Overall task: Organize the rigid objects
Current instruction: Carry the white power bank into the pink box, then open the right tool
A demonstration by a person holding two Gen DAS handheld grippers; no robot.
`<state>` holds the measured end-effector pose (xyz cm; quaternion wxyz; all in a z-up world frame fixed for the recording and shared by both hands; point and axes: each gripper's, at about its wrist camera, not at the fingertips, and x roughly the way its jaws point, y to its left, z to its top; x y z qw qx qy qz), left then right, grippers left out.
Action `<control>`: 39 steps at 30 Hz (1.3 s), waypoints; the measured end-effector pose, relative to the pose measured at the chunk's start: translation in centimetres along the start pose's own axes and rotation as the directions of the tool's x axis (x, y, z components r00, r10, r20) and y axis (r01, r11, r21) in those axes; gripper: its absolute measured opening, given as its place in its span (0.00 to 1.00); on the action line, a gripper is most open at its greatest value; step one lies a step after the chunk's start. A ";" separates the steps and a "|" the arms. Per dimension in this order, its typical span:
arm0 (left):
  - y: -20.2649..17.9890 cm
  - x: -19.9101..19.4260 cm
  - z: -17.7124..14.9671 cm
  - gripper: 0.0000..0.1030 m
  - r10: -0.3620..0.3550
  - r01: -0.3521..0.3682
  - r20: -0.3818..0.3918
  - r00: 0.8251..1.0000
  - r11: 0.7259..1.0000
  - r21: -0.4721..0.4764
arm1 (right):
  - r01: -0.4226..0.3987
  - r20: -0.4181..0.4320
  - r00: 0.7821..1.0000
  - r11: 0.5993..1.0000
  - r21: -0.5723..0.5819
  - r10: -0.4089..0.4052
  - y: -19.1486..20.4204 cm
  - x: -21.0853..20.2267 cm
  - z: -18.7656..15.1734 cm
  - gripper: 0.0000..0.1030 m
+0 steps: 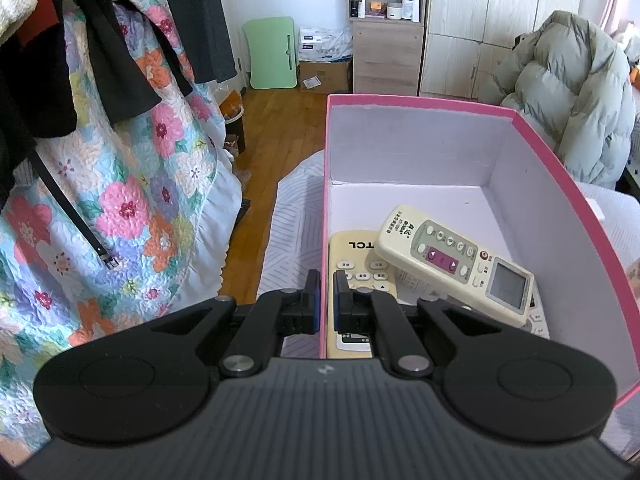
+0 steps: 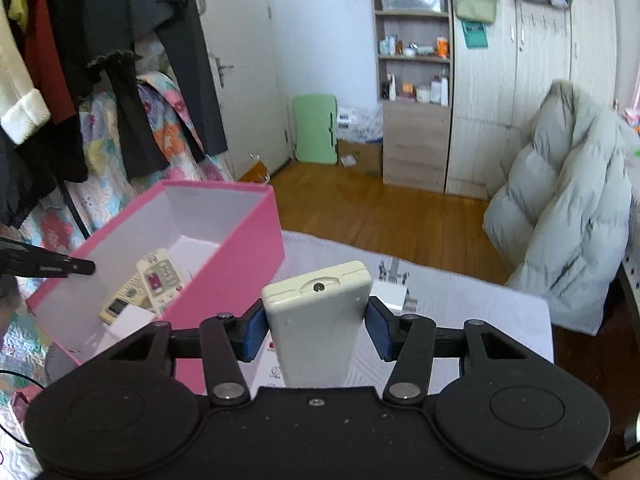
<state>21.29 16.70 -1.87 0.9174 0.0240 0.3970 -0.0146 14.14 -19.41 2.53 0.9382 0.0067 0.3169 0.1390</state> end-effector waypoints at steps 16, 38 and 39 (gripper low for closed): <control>-0.1 -0.2 -0.6 0.05 -0.010 0.010 0.022 1.000 1.000 0.026 | -0.256 0.139 0.951 0.956 -0.141 0.276 7.5 -2.3 7.5 0.55; 0.5 -0.5 -0.9 0.02 -0.008 0.007 0.040 0.999 1.000 0.011 | -0.400 -0.147 0.911 0.913 -0.083 0.386 16.0 11.2 4.5 0.54; 0.5 -0.5 -0.9 0.02 -0.007 0.006 0.041 0.999 1.000 0.013 | -0.395 -0.163 0.912 0.914 -0.096 0.377 15.8 10.9 4.2 0.54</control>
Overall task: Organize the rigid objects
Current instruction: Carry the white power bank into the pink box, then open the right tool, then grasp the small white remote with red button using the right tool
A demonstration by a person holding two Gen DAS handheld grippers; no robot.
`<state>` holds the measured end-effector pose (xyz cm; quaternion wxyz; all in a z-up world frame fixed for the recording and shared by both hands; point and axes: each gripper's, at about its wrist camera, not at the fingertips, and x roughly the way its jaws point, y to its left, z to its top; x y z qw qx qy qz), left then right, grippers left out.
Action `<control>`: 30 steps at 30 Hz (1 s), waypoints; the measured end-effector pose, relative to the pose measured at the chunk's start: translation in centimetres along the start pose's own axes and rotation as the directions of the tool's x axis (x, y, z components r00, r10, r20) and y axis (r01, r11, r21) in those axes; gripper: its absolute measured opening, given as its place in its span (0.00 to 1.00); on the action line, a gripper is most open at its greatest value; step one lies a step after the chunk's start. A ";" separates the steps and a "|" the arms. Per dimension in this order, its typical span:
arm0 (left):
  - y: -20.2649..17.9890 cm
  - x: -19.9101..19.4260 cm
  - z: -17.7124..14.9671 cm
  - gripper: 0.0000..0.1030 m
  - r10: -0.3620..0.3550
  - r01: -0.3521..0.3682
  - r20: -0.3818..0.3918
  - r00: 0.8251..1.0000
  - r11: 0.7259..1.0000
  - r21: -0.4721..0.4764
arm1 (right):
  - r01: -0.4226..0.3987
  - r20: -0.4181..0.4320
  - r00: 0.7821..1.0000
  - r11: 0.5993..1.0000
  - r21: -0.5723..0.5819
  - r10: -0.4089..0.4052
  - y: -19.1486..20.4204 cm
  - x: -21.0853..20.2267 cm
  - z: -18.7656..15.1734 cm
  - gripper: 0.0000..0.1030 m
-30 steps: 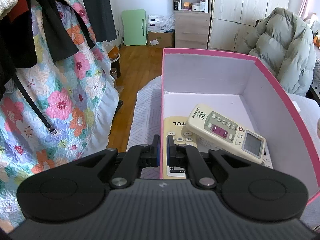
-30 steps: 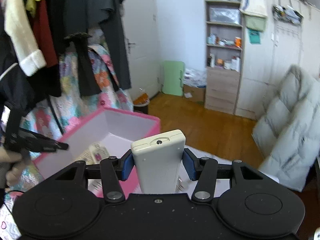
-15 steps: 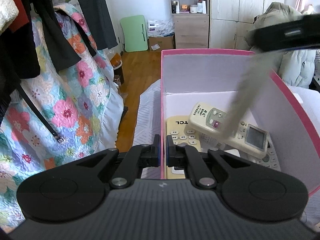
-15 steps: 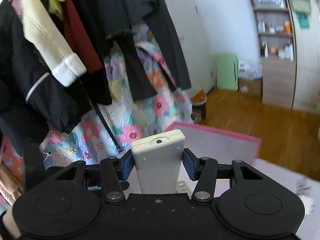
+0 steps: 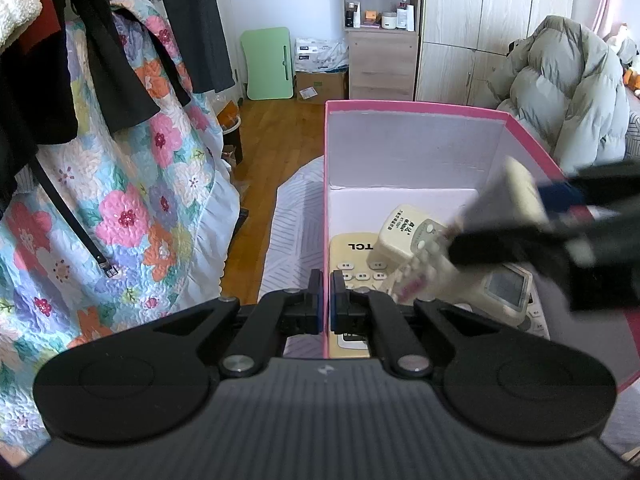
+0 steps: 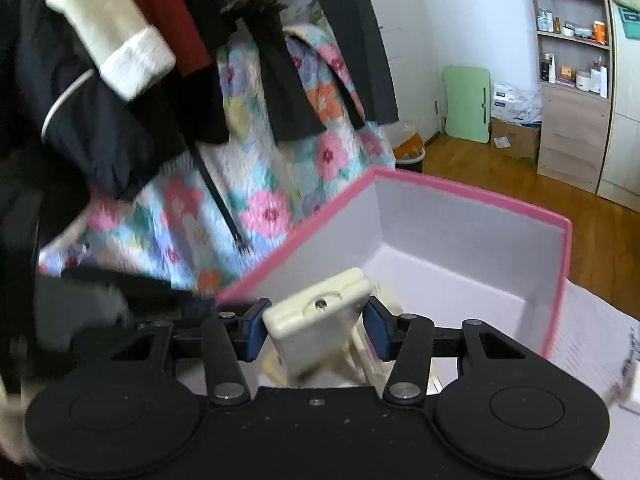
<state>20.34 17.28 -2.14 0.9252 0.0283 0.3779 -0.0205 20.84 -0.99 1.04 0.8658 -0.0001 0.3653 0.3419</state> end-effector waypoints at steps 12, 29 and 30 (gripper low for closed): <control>-0.4 0.0 -0.3 0.03 0.014 -0.014 0.000 1.000 1.000 0.017 | 0.084 -0.071 0.994 0.996 0.042 -0.081 -2.3 -0.8 -2.7 0.32; -0.8 -0.1 -0.3 0.03 0.034 -0.034 0.002 0.999 0.999 0.034 | 0.305 0.057 0.946 0.936 0.176 -0.319 -8.8 -11.3 -9.3 0.51; -0.8 -0.1 -0.3 0.03 0.034 -0.034 0.002 0.999 0.999 0.034 | 0.314 0.042 0.944 0.932 0.181 -0.326 -9.1 -11.2 -10.0 0.51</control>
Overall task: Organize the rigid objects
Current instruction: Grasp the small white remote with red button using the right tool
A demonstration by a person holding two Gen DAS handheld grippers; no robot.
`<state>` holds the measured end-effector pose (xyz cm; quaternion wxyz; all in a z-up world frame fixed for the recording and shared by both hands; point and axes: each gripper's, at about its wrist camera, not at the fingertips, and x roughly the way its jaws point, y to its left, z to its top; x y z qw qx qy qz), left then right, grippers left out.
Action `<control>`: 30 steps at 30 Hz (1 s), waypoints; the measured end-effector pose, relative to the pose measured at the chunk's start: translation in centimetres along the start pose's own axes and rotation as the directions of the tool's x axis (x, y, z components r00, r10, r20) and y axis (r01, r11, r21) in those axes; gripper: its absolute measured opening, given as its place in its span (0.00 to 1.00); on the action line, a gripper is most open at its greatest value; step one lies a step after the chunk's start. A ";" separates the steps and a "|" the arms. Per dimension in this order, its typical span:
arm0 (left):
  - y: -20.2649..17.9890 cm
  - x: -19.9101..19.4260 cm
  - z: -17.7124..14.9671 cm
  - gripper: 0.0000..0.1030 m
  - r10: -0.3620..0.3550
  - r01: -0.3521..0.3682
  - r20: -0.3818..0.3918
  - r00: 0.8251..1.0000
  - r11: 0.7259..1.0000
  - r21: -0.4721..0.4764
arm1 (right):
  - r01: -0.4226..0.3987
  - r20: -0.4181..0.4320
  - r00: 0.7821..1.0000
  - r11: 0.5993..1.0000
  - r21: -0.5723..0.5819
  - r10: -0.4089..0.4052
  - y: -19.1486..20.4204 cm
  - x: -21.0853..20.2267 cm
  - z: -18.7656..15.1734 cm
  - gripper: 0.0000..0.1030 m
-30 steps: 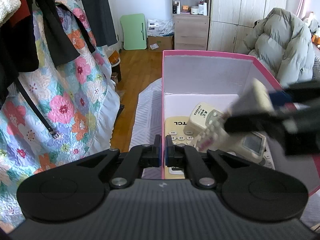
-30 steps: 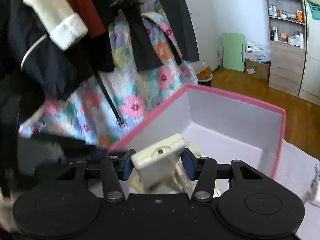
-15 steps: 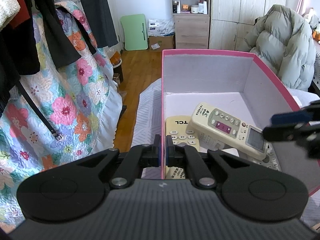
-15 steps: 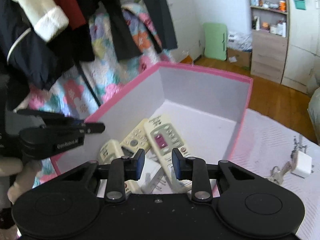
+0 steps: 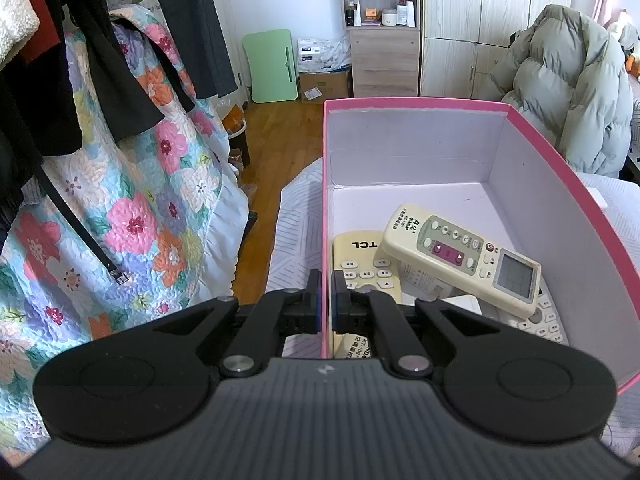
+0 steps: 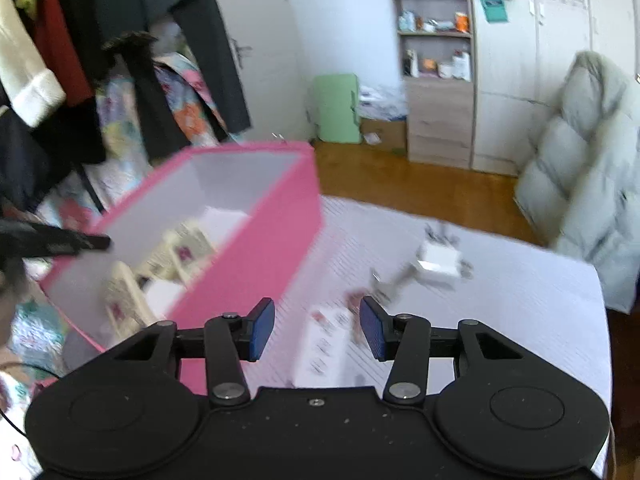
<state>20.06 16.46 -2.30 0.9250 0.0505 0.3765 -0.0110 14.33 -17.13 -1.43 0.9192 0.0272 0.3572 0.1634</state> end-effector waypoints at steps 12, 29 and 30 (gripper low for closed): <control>-0.1 0.0 0.2 0.04 0.003 -0.003 -0.010 1.000 1.000 -0.002 | 0.018 -0.145 0.989 1.000 -0.013 -0.020 0.8 5.1 -3.4 0.52; 0.0 -0.1 0.1 0.04 -0.002 0.002 -0.020 1.000 1.000 0.008 | 0.051 -0.095 0.994 0.999 0.006 -0.050 0.4 7.8 -3.1 0.44; 0.0 0.0 0.1 0.04 -0.002 0.002 -0.020 1.000 1.000 0.009 | 0.049 -0.095 0.994 0.999 0.012 -0.048 0.3 7.8 -3.1 0.44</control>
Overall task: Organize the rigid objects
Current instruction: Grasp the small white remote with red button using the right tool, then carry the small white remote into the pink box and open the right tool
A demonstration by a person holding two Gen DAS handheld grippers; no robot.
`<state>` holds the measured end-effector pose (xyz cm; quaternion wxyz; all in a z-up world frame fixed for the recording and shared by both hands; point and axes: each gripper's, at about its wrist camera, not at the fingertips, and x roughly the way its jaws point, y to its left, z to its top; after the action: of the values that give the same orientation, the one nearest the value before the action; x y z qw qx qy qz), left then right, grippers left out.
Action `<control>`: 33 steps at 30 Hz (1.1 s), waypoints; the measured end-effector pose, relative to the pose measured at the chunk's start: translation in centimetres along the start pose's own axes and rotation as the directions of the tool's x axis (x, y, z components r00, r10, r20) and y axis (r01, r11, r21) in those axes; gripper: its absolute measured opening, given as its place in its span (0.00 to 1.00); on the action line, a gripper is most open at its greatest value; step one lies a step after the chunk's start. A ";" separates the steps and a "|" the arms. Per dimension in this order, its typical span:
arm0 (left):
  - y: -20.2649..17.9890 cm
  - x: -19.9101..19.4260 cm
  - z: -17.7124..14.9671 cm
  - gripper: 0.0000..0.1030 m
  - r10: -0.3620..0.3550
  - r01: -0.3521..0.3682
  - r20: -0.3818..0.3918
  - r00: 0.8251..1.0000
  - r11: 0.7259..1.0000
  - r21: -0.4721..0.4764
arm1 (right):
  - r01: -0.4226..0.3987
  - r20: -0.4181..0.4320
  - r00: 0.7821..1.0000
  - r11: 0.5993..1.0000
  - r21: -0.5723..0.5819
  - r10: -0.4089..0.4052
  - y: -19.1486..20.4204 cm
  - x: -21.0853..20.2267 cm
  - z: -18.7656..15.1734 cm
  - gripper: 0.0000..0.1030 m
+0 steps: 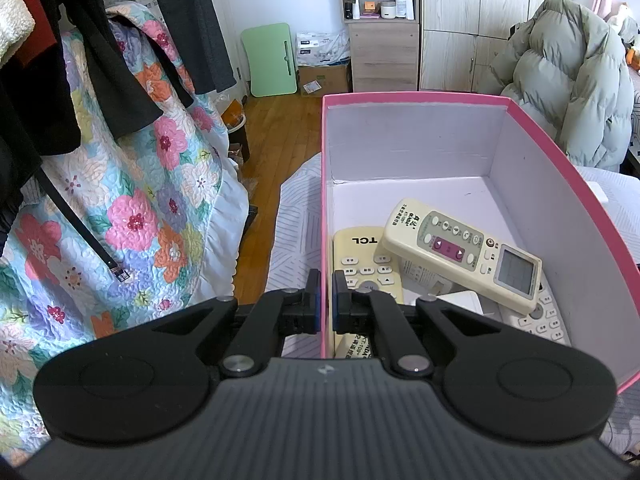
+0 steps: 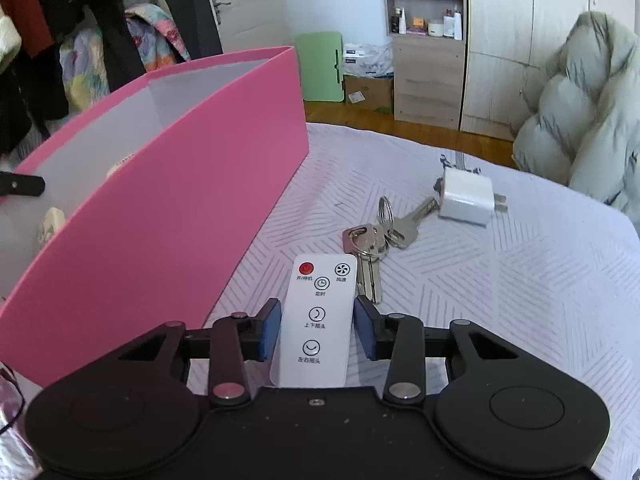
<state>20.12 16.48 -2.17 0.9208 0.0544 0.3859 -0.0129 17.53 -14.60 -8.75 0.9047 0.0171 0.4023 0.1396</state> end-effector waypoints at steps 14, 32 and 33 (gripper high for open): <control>0.0 -0.1 -0.1 0.04 0.001 -0.001 0.006 1.000 1.000 -0.006 | -0.083 0.108 0.991 0.995 0.058 0.076 0.1 -5.5 1.2 0.44; 0.0 -0.1 0.0 0.04 -0.004 0.004 0.000 1.000 1.000 -0.017 | -0.433 -0.194 0.901 0.782 -0.449 0.387 10.0 -2.7 10.1 0.44; 0.0 -0.1 0.1 0.04 -0.003 0.003 -0.002 1.000 1.000 -0.017 | -0.449 -0.216 0.894 0.780 -0.436 0.393 10.0 -1.9 10.2 0.44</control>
<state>20.18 16.44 -2.03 0.9209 0.0463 0.3869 -0.0109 21.39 -4.68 0.96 0.8022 -0.1234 0.3922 0.4330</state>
